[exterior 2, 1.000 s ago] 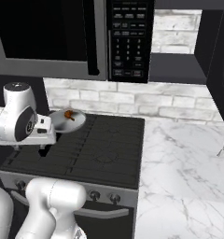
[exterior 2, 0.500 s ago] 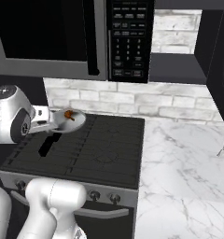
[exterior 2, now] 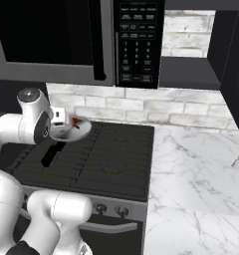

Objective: Take the chicken drumsticks from the pan and place one on each plate on the dining counter.

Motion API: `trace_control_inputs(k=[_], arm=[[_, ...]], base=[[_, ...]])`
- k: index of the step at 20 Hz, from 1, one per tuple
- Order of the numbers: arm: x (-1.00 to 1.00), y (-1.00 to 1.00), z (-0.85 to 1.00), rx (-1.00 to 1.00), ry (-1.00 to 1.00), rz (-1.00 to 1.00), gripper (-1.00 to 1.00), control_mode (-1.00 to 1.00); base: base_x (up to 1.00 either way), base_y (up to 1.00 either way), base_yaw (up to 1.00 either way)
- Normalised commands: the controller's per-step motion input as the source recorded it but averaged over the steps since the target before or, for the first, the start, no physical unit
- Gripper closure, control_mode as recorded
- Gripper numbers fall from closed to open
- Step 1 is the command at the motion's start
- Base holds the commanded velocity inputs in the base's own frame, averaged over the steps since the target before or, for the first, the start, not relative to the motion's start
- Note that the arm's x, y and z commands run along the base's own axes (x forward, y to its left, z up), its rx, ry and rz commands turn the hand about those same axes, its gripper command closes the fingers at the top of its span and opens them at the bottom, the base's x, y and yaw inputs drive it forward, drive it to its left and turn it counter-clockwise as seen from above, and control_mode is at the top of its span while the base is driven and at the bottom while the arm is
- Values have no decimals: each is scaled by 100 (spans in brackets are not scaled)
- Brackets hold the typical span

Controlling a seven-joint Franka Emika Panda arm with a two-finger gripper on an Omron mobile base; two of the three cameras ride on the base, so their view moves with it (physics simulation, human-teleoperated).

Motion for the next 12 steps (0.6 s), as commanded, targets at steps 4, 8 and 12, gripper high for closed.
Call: trace_control_inputs(k=[4,8,12], arm=[[58,15,-27,9,-4,-2,-100,-100],[61,8,-31,14,0,-3,-100,-100],[44,12,-35,14,-1,-4,-100,-100]], base=[[0,0,0],[0,0,0],[0,0,0]])
